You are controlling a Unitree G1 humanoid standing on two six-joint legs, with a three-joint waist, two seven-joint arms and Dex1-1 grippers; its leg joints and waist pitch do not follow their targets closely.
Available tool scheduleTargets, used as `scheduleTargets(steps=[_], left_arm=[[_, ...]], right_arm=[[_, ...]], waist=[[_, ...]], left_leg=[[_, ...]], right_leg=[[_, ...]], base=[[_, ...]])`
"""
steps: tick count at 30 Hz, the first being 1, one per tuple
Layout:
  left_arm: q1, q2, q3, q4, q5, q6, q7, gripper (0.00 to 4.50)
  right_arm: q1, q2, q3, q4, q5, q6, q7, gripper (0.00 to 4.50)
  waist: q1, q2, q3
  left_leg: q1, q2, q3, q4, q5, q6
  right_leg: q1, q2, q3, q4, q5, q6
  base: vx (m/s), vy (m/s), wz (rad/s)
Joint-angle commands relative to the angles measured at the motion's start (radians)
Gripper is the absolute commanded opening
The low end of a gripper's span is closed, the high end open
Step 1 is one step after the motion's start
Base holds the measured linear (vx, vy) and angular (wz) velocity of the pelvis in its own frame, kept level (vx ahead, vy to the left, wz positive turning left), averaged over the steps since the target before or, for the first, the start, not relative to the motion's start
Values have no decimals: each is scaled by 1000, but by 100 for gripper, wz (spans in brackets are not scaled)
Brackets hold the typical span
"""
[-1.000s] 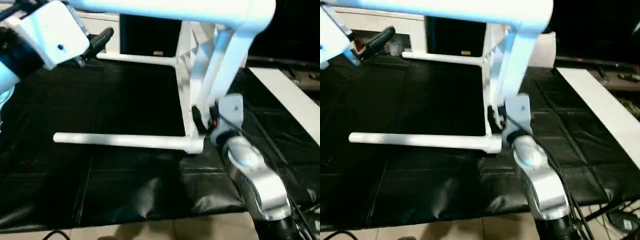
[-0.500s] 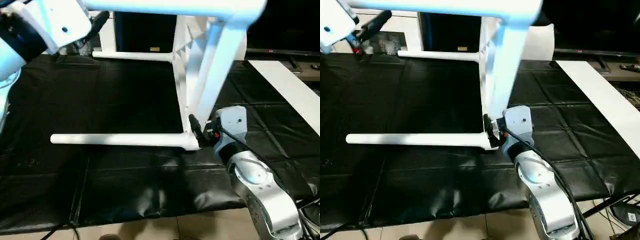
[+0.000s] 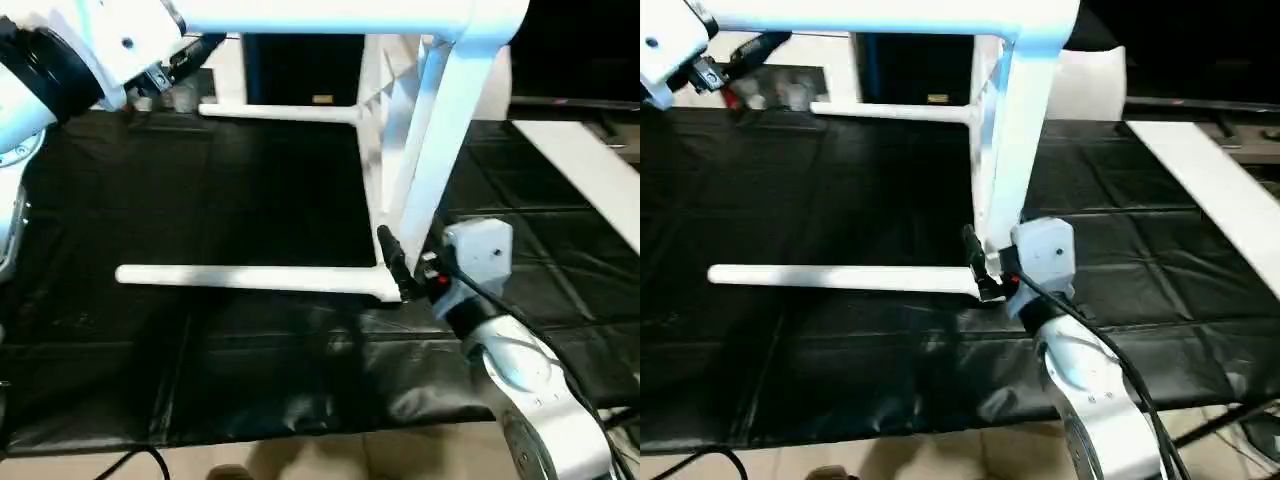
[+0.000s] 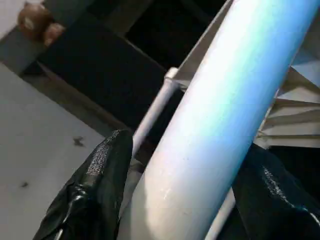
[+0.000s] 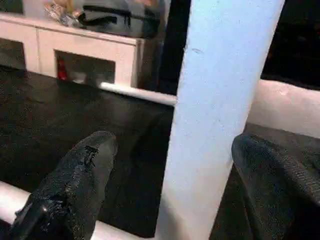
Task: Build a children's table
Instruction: Flip table
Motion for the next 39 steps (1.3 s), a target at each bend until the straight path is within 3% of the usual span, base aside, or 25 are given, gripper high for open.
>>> scheduleTargets(steps=[1,8,13,19,23,27,29,34,35,37,39], left_arm=[[6,-82,69,7,-163,105,41,279],[-33,-128,131,-20,-182,237,67,279],[-46,-145,153,-36,-180,264,81,279],[-61,-205,235,-65,-176,366,153,279],[-70,-243,301,-82,-179,447,233,279],[-74,-259,331,-88,-171,465,251,279],[-72,-265,342,-96,-173,466,251,276],[-35,-268,348,-132,-204,444,225,261],[10,-256,339,-147,-205,399,188,261],[32,-255,341,-152,-213,360,166,259],[53,-250,337,-156,-215,324,144,254]], right_arm=[[-2,-10,-8,-27,12,-43,34,406],[8,-24,14,0,-2,-113,86,406],[5,-29,0,24,-1,-136,107,406],[20,-32,-6,31,3,-171,129,406],[49,-27,1,29,13,-200,148,406],[66,-19,3,33,34,-218,163,406],[78,-15,-2,34,43,-231,168,439],[113,27,-65,67,90,-257,146,450],[112,55,-117,99,133,-253,127,450],[91,70,-145,126,165,-240,118,450],[47,89,-182,170,203,-221,100,450]], waist=[[-5,1,-49],[-3,2,-54],[-4,3,-53],[-6,-3,-54],[-7,-3,-55],[-8,-1,-54],[-7,0,-55],[-8,-2,-59],[-7,-7,-58],[-9,-15,-59],[-10,-16,-58]], left_leg=[[-7,-25,23,-75,-200,-67],[-13,-32,26,-69,-141,-45],[-12,-33,25,-71,-166,-38],[-19,-35,26,-70,-151,-29],[-22,-36,26,-67,-142,-28],[-20,-38,25,-67,-161,-19],[-19,-36,24,-68,-164,-19],[-14,-26,19,-73,-170,-25],[-15,-27,19,-74,-166,-24],[-15,-27,20,-74,-170,-21],[-14,-29,21,-74,-161,-22]], right_leg=[[47,-40,37,-83,-275,-64],[50,-38,36,-81,-250,-54],[48,-39,31,-86,-301,-41],[51,-41,30,-87,-297,-29],[52,-39,28,-86,-294,-25],[48,-39,25,-94,-326,-20],[46,-39,26,-94,-321,-20],[44,-38,25,-82,-202,-68],[47,-37,25,-79,-166,-80],[50,-39,25,-77,-147,-90],[52,-38,25,-75,-134,-89]], base=[[0,0,0],[0,0,0],[0,0,0],[0,0,0],[0,0,0],[0,0,0],[0,0,0],[0,0,0],[0,0,0],[0,0,0],[0,0,0]])
